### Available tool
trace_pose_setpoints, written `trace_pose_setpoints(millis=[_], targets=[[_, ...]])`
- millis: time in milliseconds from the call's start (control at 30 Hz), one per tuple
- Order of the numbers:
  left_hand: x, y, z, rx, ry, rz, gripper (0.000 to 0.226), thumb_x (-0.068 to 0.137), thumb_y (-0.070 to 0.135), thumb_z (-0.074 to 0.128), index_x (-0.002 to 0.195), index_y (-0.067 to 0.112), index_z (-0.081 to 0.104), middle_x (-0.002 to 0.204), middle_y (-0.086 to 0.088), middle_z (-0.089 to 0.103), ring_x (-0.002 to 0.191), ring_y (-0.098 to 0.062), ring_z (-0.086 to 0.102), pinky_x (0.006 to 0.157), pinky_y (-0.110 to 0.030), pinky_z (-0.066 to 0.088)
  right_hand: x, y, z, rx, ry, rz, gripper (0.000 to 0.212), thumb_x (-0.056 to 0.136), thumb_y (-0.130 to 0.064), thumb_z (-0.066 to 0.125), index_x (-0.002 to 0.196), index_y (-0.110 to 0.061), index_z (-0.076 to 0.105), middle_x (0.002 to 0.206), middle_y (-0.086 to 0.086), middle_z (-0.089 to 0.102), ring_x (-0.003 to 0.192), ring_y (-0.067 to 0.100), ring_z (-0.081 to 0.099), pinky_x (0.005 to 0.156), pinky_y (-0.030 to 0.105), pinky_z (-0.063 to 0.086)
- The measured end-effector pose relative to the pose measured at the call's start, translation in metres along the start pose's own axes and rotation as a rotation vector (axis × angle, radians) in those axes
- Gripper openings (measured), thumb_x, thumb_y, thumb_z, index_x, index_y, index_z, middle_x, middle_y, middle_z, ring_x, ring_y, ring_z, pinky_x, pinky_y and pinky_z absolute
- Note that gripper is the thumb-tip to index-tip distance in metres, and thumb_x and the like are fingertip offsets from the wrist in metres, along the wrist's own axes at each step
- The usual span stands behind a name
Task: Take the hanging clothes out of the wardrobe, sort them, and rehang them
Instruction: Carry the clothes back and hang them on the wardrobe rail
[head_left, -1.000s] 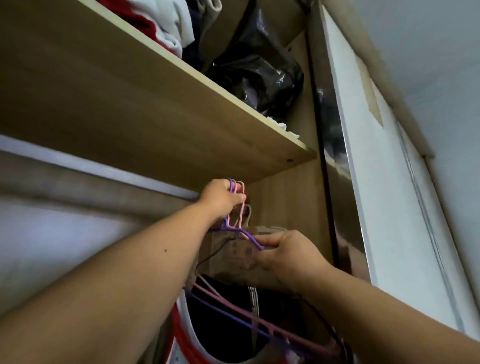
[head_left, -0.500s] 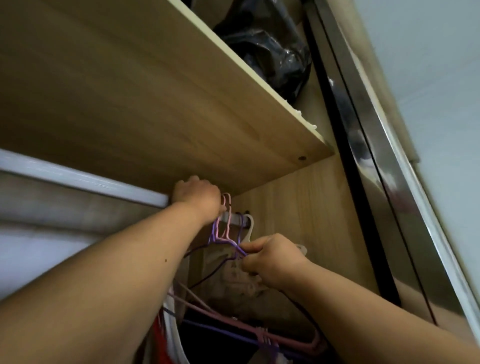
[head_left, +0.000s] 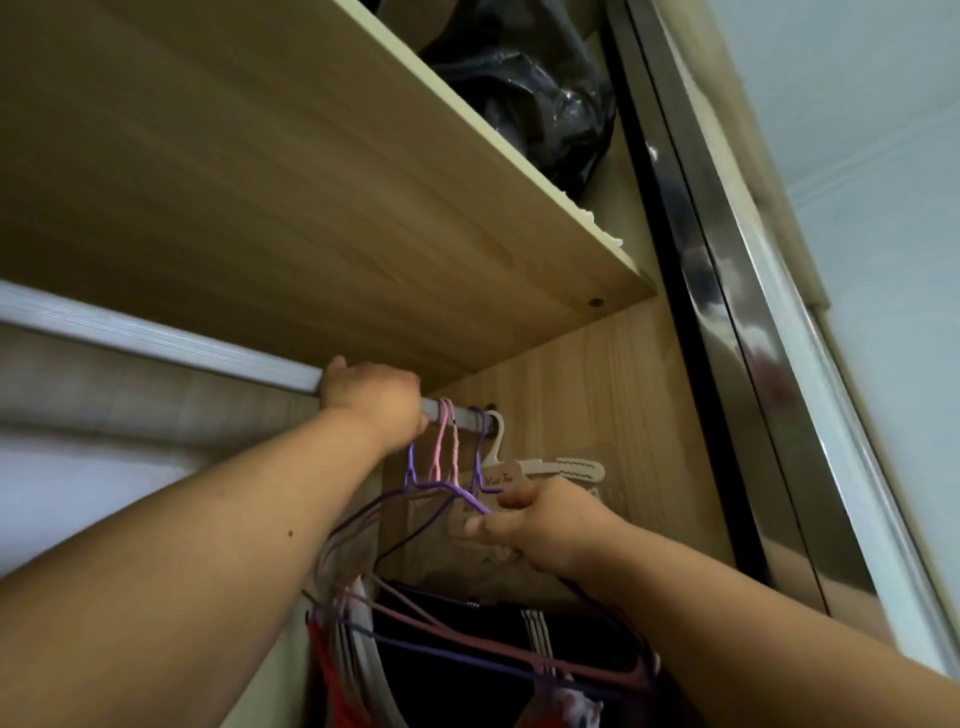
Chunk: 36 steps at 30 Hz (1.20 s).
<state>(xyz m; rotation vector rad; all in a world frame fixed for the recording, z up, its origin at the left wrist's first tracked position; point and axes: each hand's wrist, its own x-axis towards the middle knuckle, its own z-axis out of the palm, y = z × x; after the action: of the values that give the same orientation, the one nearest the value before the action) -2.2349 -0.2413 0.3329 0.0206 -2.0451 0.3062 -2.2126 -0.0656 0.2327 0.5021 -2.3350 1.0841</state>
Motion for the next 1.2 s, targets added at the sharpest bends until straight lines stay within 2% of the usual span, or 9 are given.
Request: trace_pose_setpoints(millis=[67,167,233,333,467,600,867,1067,1200], targets=[[-0.008,0.003,0.001,-0.022,-0.01,0.014,0.044,0.086,0.052,0.048,0.122,0.027,0.053,0.124,-0.001,0.057,0.12,-0.024,0.047,0.104,-0.049,0.026,-0.006,0.0,-0.004,-0.051,0.04,-0.009,0.066,0.07,-0.055,0.073,0.126,-0.023,0.058,0.11,-0.006,0.066,0.094,0.008,0.058,0.082,0.022,0.044],[-0.026,0.019,-0.001,-0.17,-0.036,0.055,0.066,0.087,0.054,0.049,0.144,0.028,0.031,0.15,0.004,0.035,0.141,-0.021,0.024,0.11,-0.056,0.016,-0.024,-0.002,-0.018,-0.243,0.129,-0.127,0.077,0.071,-0.061,0.069,0.138,-0.03,0.043,0.132,-0.002,0.053,0.115,0.014,0.053,0.091,0.022,0.042],[-0.045,0.041,-0.012,-0.328,-0.043,0.101,0.069,0.086,0.053,0.052,0.146,0.031,0.026,0.153,0.006,0.029,0.143,-0.019,0.02,0.11,-0.057,0.016,-0.046,-0.001,-0.033,-0.441,0.232,-0.248,0.078,0.074,-0.061,0.065,0.141,-0.033,0.036,0.13,0.003,0.047,0.111,0.021,0.055,0.091,0.028,0.044],[-0.084,0.08,-0.038,-0.513,0.026,0.22,0.066,0.085,0.051,0.055,0.144,0.037,0.028,0.151,0.009,0.032,0.142,-0.016,0.022,0.112,-0.055,0.017,-0.089,0.003,-0.065,-0.627,0.361,-0.462,0.066,0.079,-0.055,0.061,0.137,-0.034,0.039,0.128,0.004,0.047,0.107,0.023,0.057,0.088,0.033,0.05],[-0.155,0.151,-0.086,-0.689,0.225,0.381,0.061,0.076,0.054,0.049,0.133,0.033,0.041,0.134,0.007,0.049,0.127,-0.018,0.043,0.106,-0.046,0.034,-0.168,0.028,-0.124,-0.731,0.421,-0.479,0.059,0.082,-0.041,0.063,0.137,-0.033,0.042,0.129,0.002,0.052,0.11,0.022,0.054,0.083,0.032,0.051],[-0.227,0.244,-0.123,-0.84,0.089,0.506,0.06,0.081,0.053,0.051,0.135,0.032,0.035,0.14,0.01,0.042,0.131,-0.014,0.036,0.108,-0.039,0.029,-0.275,0.087,-0.182,-0.879,0.371,-0.258,0.065,0.083,-0.037,0.062,0.138,-0.041,0.03,0.136,-0.005,0.043,0.121,0.017,0.045,0.088,0.034,0.05],[-0.431,0.485,-0.209,-1.144,-0.333,0.891,0.065,0.082,0.053,0.052,0.14,0.03,0.034,0.141,0.005,0.041,0.129,-0.018,0.037,0.105,-0.039,0.032,-0.566,0.209,-0.277,-0.987,0.211,0.444,0.07,0.083,-0.038,0.062,0.143,-0.037,0.027,0.145,0.003,0.033,0.127,0.024,0.04,0.101,0.034,0.039],[-0.592,0.607,-0.281,-1.185,-0.606,1.19,0.065,0.08,0.053,0.053,0.139,0.035,0.035,0.144,0.008,0.038,0.132,-0.017,0.036,0.105,-0.038,0.029,-0.767,0.241,-0.317,-0.922,0.173,0.973,0.068,0.082,-0.04,0.06,0.143,-0.035,0.031,0.147,0.002,0.029,0.13,0.025,0.04,0.104,0.034,0.037],[-0.661,0.654,-0.324,-1.183,-0.714,1.375,0.066,0.079,0.053,0.054,0.14,0.034,0.033,0.147,0.007,0.034,0.135,-0.018,0.033,0.107,-0.043,0.028,-0.873,0.243,-0.334,-0.856,0.245,1.271,0.067,0.081,-0.041,0.06,0.142,-0.039,0.031,0.146,-0.001,0.03,0.131,0.023,0.038,0.105,0.035,0.037]])
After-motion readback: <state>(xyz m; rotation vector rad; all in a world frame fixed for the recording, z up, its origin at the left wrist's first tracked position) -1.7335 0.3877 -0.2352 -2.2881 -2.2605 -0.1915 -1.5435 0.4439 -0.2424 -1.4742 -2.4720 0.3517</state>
